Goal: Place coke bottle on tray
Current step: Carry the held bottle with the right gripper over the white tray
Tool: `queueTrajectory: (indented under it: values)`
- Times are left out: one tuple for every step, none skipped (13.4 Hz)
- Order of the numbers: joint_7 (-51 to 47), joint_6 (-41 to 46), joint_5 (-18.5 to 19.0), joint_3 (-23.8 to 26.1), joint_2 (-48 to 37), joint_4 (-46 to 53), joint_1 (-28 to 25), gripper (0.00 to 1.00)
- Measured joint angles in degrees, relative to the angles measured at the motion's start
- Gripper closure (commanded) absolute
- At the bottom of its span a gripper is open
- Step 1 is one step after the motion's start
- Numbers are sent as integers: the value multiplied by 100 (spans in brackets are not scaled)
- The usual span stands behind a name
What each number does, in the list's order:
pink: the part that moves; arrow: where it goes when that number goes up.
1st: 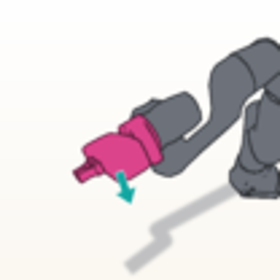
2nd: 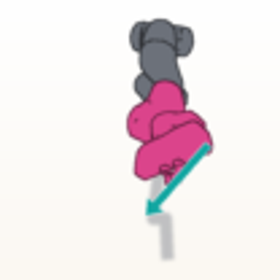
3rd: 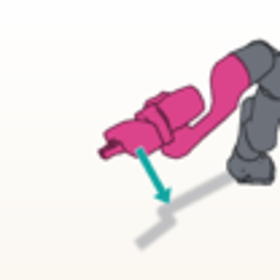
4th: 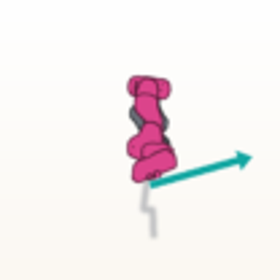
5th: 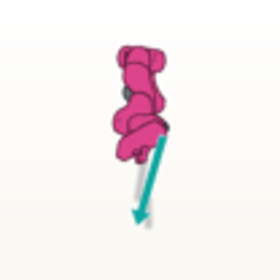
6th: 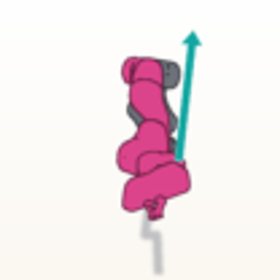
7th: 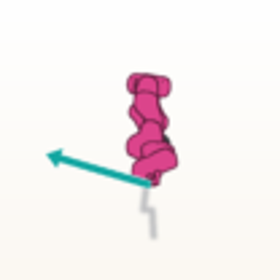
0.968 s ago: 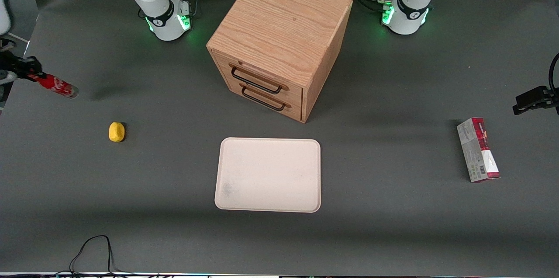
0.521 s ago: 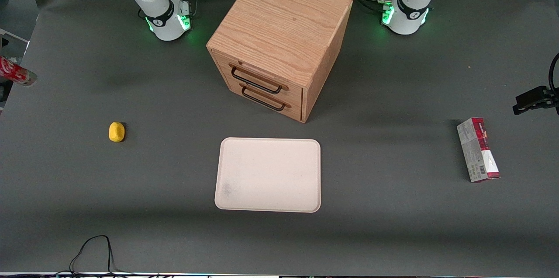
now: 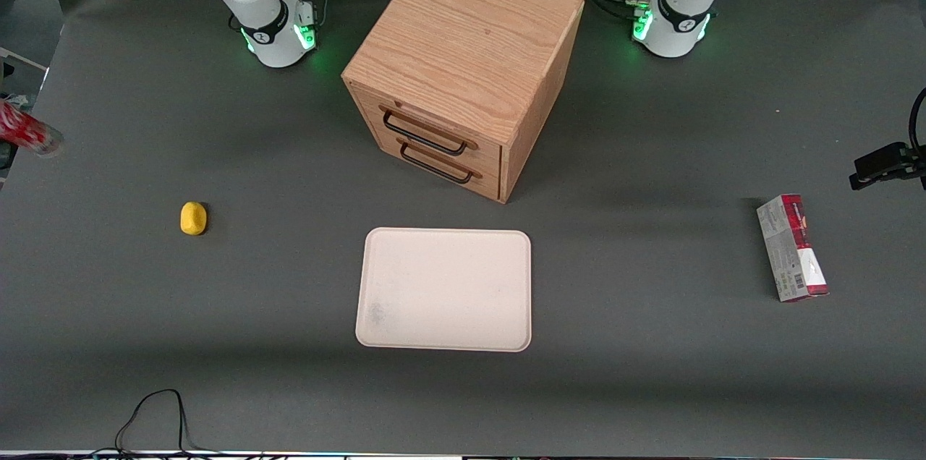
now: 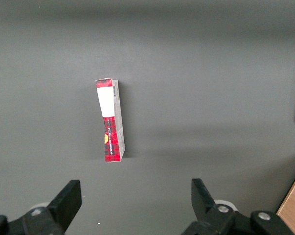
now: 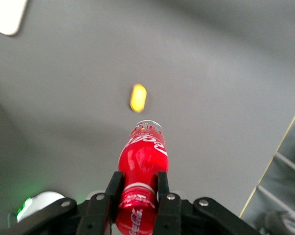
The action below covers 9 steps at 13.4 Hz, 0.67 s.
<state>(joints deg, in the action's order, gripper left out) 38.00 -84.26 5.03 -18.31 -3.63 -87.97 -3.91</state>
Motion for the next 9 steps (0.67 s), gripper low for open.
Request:
queueTrajectory:
  values:
    - [-119,5,-43,271,299,352,-129,100]
    - [-244,41,-92,537,624,744,-238,100]
    - [-406,147,-143,805,975,1174,-310,100]
    - [-584,243,-180,1120,1341,1619,-329,100]
    - [-800,290,-195,1455,1686,2017,-328,100]
    - [-1089,329,-204,1790,2012,2356,-329,100]
    - [-1448,337,-208,2119,2331,2639,-335,100]
    - [-1810,323,-210,2410,2620,2858,-345,100]
    - [-2153,273,-210,2648,2900,3038,-383,100]
